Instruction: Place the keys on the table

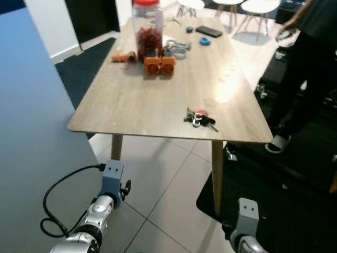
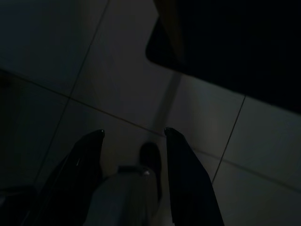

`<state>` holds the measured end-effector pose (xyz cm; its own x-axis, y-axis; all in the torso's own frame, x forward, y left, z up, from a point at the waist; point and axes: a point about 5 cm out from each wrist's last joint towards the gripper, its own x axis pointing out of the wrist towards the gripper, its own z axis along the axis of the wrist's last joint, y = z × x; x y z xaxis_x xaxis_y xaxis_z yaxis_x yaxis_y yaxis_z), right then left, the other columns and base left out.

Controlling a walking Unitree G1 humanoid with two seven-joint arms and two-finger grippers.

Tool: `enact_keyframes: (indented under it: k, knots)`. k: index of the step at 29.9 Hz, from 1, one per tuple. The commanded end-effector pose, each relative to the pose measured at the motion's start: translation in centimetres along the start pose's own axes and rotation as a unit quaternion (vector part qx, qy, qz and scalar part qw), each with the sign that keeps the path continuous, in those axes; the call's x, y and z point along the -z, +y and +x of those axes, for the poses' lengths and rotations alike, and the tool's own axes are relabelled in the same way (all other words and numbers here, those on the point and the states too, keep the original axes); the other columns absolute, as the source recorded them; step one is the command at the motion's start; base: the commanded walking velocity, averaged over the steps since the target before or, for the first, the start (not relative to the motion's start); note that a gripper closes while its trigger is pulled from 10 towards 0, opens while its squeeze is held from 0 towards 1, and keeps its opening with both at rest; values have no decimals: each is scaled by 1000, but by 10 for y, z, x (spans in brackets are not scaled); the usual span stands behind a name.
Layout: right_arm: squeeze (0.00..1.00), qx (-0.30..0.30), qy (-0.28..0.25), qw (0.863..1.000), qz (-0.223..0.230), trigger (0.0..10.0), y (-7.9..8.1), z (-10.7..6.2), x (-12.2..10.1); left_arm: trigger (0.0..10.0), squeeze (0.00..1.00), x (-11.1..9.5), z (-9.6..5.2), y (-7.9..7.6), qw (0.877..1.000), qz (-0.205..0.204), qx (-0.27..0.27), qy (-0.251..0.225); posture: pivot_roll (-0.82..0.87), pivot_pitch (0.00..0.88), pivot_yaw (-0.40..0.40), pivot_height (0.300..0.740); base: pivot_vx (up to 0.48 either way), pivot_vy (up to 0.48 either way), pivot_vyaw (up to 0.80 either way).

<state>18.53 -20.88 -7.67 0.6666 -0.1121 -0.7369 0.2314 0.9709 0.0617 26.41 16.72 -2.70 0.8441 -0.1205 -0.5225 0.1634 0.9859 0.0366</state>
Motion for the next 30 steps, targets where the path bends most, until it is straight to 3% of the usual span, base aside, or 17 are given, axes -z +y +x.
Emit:
enact_keyframes:
  k: [1,16,30]
  knots:
    - [0,-8,-2,1000,-4,10000,5,0,0,10000,0,4,-1,2,1000,7,3,10,2,23,38,740,0,0,800]
    - [0,-33,-2,999,-37,10000,16,1,-1,10000,0,11,-4,3,1000,2,-6,19,-2,13,31,740,0,0,800]
    - [0,-26,-6,999,-39,10000,12,2,-4,10000,0,11,-4,6,999,8,-18,32,1,19,32,740,0,0,800]
